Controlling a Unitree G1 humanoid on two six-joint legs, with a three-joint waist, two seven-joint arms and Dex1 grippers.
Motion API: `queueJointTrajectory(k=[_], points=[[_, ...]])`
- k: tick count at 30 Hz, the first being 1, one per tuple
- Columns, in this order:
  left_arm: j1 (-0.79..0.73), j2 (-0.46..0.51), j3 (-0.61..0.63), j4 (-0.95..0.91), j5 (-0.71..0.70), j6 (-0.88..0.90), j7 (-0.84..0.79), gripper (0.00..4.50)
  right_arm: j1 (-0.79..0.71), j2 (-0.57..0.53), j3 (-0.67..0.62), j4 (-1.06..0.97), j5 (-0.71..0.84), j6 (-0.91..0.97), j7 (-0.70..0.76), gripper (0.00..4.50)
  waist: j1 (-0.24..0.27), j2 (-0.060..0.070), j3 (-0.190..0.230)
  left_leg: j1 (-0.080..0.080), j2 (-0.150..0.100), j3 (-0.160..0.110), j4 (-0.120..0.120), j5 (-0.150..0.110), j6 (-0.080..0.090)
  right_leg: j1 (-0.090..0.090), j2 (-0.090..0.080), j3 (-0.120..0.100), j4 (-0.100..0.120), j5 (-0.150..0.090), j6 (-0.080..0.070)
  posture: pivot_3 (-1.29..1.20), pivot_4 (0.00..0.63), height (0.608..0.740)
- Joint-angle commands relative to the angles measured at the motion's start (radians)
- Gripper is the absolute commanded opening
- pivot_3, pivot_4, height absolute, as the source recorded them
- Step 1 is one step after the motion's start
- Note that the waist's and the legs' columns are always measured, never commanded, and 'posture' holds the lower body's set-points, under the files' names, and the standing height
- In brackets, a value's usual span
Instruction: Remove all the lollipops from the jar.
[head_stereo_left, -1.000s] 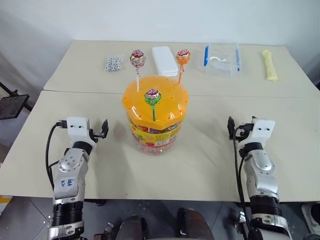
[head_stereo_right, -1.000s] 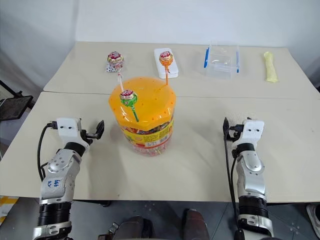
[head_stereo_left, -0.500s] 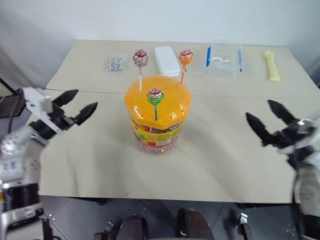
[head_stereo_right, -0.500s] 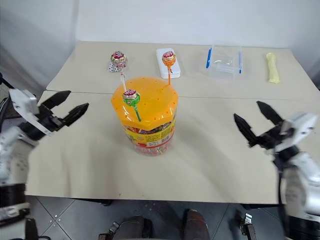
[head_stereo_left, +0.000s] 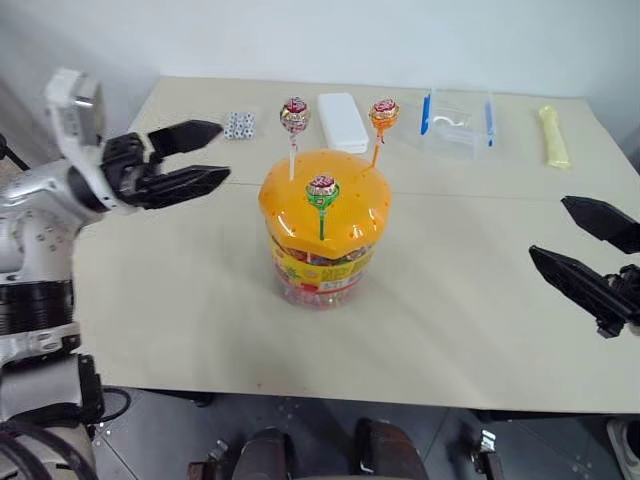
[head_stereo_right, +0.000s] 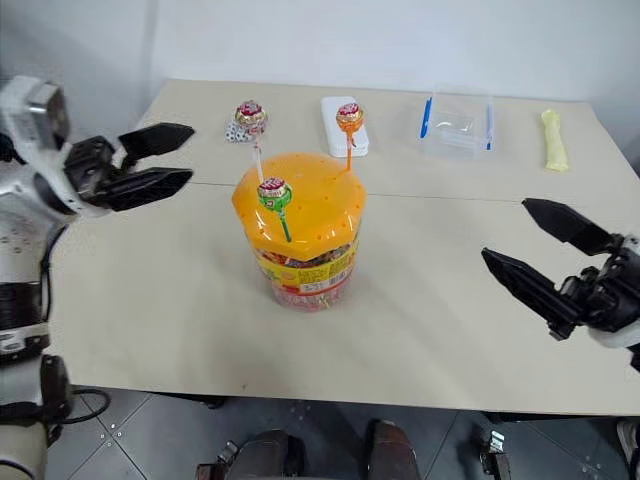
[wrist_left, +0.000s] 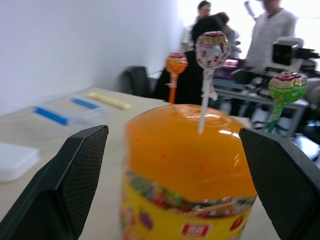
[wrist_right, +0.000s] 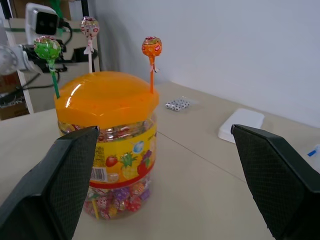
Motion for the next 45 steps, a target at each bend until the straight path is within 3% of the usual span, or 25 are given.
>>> queueJointTrajectory(k=[1,3,6,17,19,24,28,31,35,38,42,45], points=[[-0.068,-0.022,-0.051,0.036,0.038,-0.028,-0.063,4.44,-0.026,0.043,0.053,-0.062,0.003,-0.019,-0.051,4.42,-0.002,0.0,0.0,0.0,0.0,0.0,0.0,0.0,0.0,0.0,0.0,0.0,0.0,0.0,0.0,0.0,0.15,0.74],[-0.102,-0.053,-0.076,0.081,0.06,-0.046,-0.082,4.44,-0.045,0.063,0.097,-0.08,-0.013,-0.024,-0.073,4.42,-0.001,0.0,0.0,0.0,0.0,0.0,0.0,0.0,0.0,0.0,0.001,0.0,0.0,0.0,0.0,0.0,0.15,0.74],[-0.162,-0.123,-0.087,0.14,0.086,-0.098,-0.089,3.83,-0.058,0.097,0.132,-0.094,-0.051,-0.044,-0.098,4.5,0.0,0.0,0.0,0.0,0.0,0.0,0.001,0.0,0.0,0.0,0.001,0.0,0.0,0.0,0.0,0.0,0.15,0.74],[-0.201,-0.18,-0.11,0.144,0.117,-0.11,-0.154,0.44,-0.013,0.125,0.132,-0.118,-0.076,-0.06,-0.12,4.5,0.0,-0.001,0.001,-0.002,0.0,-0.001,0.002,0.0,0.0,-0.001,0.001,-0.001,0.0,0.0,0.0,0.0,0.15,0.74],[-0.204,-0.185,-0.107,0.147,0.119,-0.11,-0.15,0.03,-0.01,0.127,0.137,-0.118,-0.08,-0.063,-0.125,4.5,0.0,-0.001,0.001,-0.002,0.0,-0.001,0.003,0.0,0.0,0.0,0.001,-0.001,0.0,0.0,0.0,0.0,0.15,0.74],[-0.214,-0.175,-0.072,0.134,0.048,0.008,-0.152,0.03,0.006,0.139,0.135,-0.116,-0.083,-0.071,-0.13,4.5,0.001,-0.001,0.001,-0.002,0.0,-0.002,0.003,0.0,0.0,0.0,0.001,0.0,0.0,0.0,0.0,0.0,0.15,0.74],[-0.308,-0.206,0.131,0.224,-0.114,0.139,0.051,0.03,0.0,0.153,0.159,-0.103,-0.068,-0.067,-0.124,4.5,0.0,-0.004,0.002,-0.004,0.0,-0.003,0.004,0.0,0.0,-0.001,0.001,-0.001,0.0,0.0,0.0,0.0,0.15,0.74],[-0.316,-0.175,0.218,0.27,-0.127,0.162,0.166,0.03,-0.033,0.144,0.19,-0.083,-0.072,-0.064,-0.106,4.5,-0.006,-0.004,0.002,-0.003,0.001,-0.008,0.005,0.0,0.0,-0.001,0.0,-0.001,0.001,0.0,0.0,0.0,0.15,0.74],[-0.235,-0.07,0.184,0.258,0.005,0.115,0.235,0.03,-0.08,0.122,0.223,-0.053,-0.086,-0.058,-0.072,4.5,-0.017,-0.003,0.002,-0.001,0.0,-0.009,0.003,0.0,0.0,-0.001,0.0,0.0,0.003,0.0,0.0,0.0,0.15,0.74],[-0.128,0.066,0.14,0.258,0.147,0.114,0.348,0.03,-0.125,0.087,0.261,-0.011,-0.123,-0.052,-0.018,4.5,-0.025,-0.004,0.002,-0.001,0.0,-0.009,0.003,0.0,0.0,-0.001,0.0,-0.001,0.004,0.0,0.0,0.0,0.15,0.74],[0.027,0.192,0.083,0.192,0.255,0.23,0.448,0.03,-0.158,0.067,0.292,0.05,-0.169,-0.06,0.042,4.5,-0.025,-0.005,0.003,-0.001,0.0,-0.008,0.0,0.0,0.0,-0.001,0.0,-0.001,0.003,0.0,0.0,0.0,0.15,0.74],[0.295,0.301,0.066,0.062,0.331,0.242,0.439,0.03,-0.177,0.05,0.331,0.114,-0.234,-0.069,0.103,4.5,-0.025,-0.005,0.003,-0.001,0.0,-0.005,-0.001,0.0,0.0,-0.002,0.0,-0.001,0.003,0.0,0.0,0.0,0.15,0.74]])
